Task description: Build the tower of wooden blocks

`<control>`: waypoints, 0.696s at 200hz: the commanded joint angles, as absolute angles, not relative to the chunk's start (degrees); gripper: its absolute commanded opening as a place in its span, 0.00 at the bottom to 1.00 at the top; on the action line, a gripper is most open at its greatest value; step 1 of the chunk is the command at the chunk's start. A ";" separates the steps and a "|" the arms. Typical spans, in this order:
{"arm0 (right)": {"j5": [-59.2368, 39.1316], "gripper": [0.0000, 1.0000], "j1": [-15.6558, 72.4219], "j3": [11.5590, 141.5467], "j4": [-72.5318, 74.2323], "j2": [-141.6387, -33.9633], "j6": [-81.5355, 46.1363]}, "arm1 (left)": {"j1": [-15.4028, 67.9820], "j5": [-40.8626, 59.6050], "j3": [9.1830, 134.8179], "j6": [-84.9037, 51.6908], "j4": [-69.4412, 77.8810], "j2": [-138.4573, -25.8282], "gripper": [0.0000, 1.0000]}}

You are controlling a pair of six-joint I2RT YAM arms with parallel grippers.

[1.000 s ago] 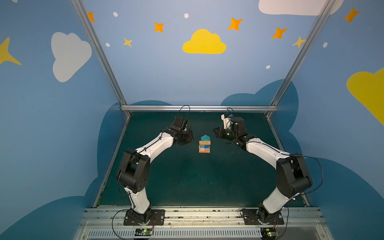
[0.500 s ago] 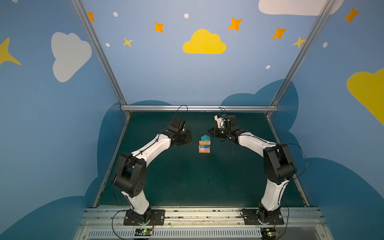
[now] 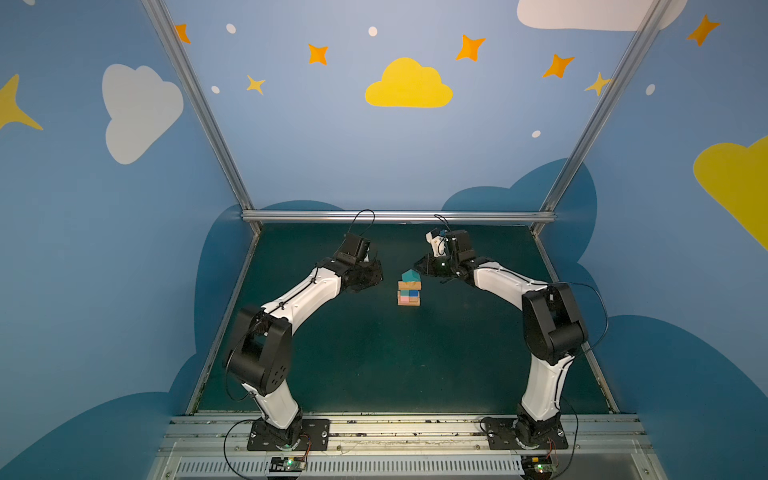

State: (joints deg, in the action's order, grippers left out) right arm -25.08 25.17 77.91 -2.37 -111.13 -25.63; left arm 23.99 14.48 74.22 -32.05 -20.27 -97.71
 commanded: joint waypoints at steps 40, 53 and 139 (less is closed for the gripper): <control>-25.82 0.00 25.03 80.11 -4.56 -111.84 -24.27 | 23.81 14.39 73.21 -31.95 -20.04 -96.61 0.04; -25.83 0.00 24.97 80.15 -4.55 -111.82 -24.31 | 23.76 14.52 73.23 -31.94 -20.00 -96.59 0.04; -25.49 0.00 24.84 80.26 -4.88 -111.49 -24.21 | 23.71 14.55 73.32 -32.07 -19.95 -96.95 0.04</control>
